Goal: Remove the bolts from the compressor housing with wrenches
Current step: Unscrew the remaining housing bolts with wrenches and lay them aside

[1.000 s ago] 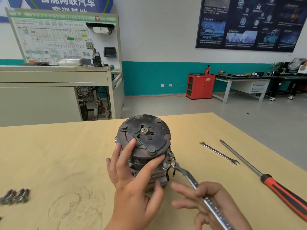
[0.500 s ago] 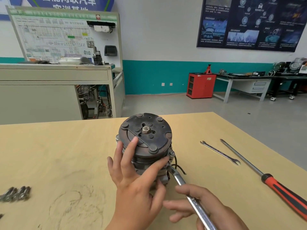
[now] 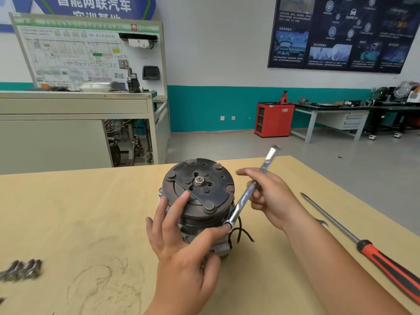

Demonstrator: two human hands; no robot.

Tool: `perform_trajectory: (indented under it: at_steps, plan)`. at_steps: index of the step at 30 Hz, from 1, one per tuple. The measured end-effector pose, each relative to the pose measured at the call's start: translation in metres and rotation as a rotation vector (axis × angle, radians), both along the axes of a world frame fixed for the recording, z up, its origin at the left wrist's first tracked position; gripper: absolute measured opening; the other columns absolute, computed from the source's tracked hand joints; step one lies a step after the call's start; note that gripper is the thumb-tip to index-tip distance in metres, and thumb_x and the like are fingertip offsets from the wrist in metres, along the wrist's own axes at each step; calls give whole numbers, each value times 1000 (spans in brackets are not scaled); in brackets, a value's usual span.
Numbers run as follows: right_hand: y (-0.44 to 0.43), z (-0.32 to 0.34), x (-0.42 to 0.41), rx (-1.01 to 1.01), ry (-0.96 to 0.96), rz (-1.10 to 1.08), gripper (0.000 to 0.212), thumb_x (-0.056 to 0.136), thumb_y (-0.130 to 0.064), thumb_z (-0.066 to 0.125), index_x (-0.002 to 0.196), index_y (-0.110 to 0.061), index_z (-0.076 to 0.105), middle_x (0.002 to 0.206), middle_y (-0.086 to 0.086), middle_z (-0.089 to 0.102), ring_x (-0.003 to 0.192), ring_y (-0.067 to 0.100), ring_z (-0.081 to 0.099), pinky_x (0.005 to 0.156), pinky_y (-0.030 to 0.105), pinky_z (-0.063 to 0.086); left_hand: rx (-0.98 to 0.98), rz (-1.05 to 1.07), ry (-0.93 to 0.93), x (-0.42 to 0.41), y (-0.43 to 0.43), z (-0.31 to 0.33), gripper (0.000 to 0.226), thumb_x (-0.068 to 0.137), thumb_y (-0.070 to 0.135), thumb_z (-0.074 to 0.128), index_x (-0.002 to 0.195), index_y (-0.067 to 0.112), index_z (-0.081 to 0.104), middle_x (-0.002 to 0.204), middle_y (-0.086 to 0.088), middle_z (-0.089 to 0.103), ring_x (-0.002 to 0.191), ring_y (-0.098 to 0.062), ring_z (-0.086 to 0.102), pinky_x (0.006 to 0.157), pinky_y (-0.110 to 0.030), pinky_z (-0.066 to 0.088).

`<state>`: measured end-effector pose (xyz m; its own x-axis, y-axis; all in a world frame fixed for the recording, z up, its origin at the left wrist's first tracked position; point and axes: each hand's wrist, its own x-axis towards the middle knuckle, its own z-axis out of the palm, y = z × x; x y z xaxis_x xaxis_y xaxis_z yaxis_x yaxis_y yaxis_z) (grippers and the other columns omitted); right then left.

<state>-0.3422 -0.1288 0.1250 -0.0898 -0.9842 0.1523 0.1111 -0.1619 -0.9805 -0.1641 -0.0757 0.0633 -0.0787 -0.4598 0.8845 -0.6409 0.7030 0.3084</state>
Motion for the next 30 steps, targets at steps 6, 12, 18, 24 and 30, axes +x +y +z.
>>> perform_trajectory:
  at_steps: [6, 12, 18, 24, 30]
  plan:
    - [9, 8, -11, -10, -548, 210, 28, 85, -33, 49, 69, -17, 65, 37, -8, 32, 31, 2, 27, 34, 14, 25, 23, -5, -4, -1, 1, -4, 52, 67, 25, 47, 115, 43, 55, 148, -5, 25, 148, -24, 2, 100, -76, 23]
    - [85, -27, -39, -188, -761, 333, 51, 80, -44, 62, 98, 4, 66, 82, 31, 63, 70, 30, 62, 57, 28, 46, 27, 2, 10, -1, 0, -4, 49, 67, 26, 48, 112, 44, 56, 147, -5, 26, 148, -21, 2, 101, -75, 22]
    - [130, -34, 9, -47, -483, 246, 42, 36, -8, 94, 73, -11, 75, 101, 19, 70, 83, 36, 69, 41, 19, 49, 16, 7, 18, -1, 0, -4, 47, 68, 27, 50, 112, 42, 57, 145, -5, 29, 147, -22, 6, 101, -74, 22]
    - [138, -22, 42, 247, -459, 42, 16, 45, 16, 52, 43, 5, 64, 61, 14, 69, 57, 22, 62, 32, 14, 40, 3, 8, 15, -1, 0, -3, 47, 69, 28, 50, 113, 42, 56, 146, -4, 27, 147, -21, 6, 105, -69, 20]
    - [144, -25, 38, 169, -276, 64, 44, 15, -17, 93, 45, 4, 68, 66, 11, 72, 80, 21, 71, 45, 10, 45, 8, 9, 12, -1, 1, -3, 47, 68, 28, 50, 112, 43, 56, 148, 0, 25, 148, -19, 4, 101, -74, 22]
